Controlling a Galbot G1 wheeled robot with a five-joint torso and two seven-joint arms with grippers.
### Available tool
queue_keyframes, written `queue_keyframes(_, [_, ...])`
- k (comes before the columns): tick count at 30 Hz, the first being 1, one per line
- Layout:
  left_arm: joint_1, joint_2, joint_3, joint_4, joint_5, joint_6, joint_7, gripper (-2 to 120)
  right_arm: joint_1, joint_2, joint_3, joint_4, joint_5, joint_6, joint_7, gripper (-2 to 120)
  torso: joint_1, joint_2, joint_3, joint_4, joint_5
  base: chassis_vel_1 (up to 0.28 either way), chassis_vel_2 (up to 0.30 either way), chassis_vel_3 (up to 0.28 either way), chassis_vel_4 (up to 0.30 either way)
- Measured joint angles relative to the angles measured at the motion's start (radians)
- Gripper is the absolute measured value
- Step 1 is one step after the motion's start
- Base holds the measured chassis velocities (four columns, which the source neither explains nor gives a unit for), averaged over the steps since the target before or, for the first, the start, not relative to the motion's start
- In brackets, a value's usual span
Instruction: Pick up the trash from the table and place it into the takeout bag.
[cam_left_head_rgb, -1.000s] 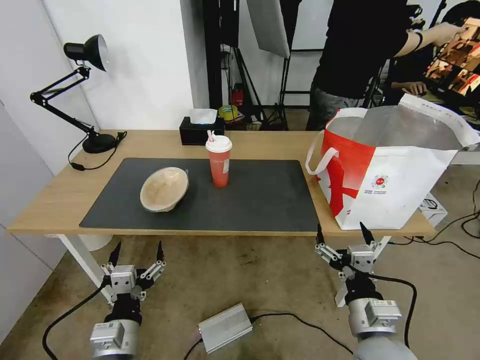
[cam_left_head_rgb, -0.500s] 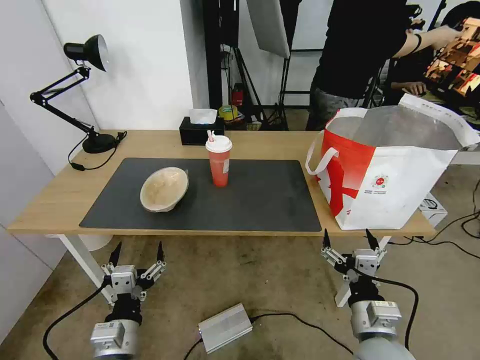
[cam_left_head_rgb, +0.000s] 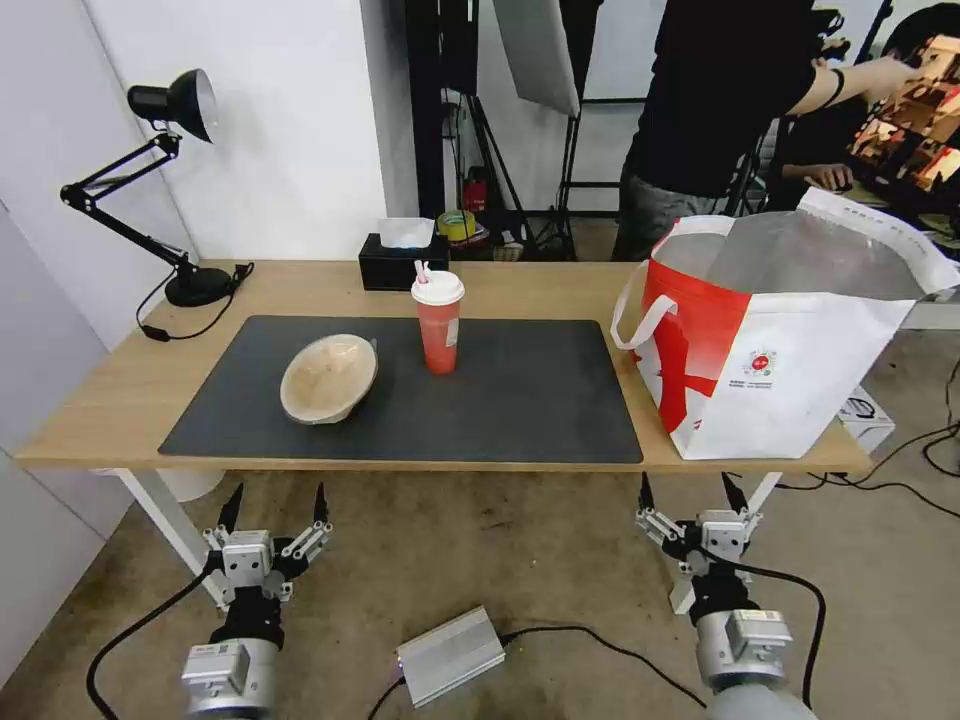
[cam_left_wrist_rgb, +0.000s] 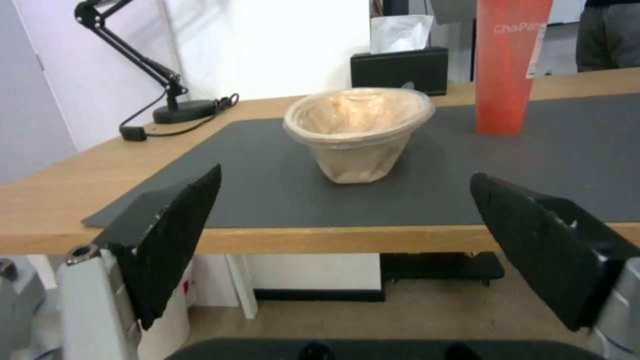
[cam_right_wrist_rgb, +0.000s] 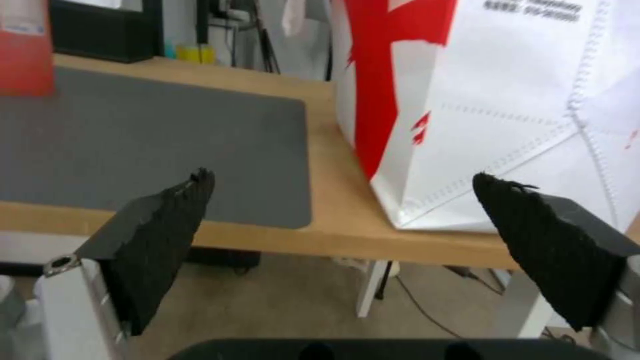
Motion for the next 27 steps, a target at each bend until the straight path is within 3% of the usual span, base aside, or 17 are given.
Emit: queue_keyframes(27, [0.001,0.004,0.0,-0.001,-0.002,-0.001,0.0,100,-0.004,-0.032,-0.01,-0.009,-0.018,0.005,-0.003,98,0.0,0.0,0.0,0.0,0.0,0.0,0.0,0.0,0.0])
